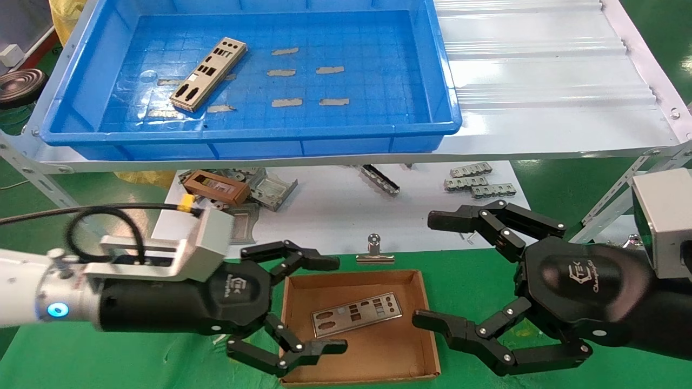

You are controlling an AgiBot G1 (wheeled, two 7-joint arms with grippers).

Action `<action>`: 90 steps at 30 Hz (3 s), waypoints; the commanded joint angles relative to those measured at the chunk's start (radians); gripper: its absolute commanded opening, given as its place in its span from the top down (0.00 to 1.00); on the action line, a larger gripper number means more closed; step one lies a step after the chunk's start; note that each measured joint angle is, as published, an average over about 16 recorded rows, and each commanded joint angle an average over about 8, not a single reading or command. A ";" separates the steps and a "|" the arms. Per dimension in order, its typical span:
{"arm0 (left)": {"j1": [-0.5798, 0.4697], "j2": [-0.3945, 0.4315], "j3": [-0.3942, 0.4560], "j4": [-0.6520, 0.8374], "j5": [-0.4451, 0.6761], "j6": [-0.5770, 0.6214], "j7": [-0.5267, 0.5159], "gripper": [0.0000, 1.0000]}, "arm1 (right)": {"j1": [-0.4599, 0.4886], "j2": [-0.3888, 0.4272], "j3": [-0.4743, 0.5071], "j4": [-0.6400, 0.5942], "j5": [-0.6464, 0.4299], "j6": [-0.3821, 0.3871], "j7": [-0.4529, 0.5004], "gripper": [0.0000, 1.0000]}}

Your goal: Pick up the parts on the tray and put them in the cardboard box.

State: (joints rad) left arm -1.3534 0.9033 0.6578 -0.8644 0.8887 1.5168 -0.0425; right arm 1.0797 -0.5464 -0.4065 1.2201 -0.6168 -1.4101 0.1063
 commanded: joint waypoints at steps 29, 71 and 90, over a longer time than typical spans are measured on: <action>0.245 -0.257 -0.332 -0.369 -0.139 -0.019 -0.128 0.00 | 0.000 0.000 0.000 0.000 0.000 0.000 0.000 0.00; 0.280 -0.293 -0.379 -0.420 -0.159 -0.021 -0.145 0.00 | 0.000 0.000 0.000 0.000 0.000 0.000 0.000 0.00; 0.279 -0.292 -0.378 -0.419 -0.158 -0.021 -0.145 0.00 | 0.000 0.000 0.000 0.000 0.000 0.000 0.000 0.00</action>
State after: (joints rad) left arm -1.0747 0.6116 0.2802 -1.2831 0.7310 1.4954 -0.1871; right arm 1.0794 -0.5464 -0.4063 1.2198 -0.6167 -1.4098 0.1063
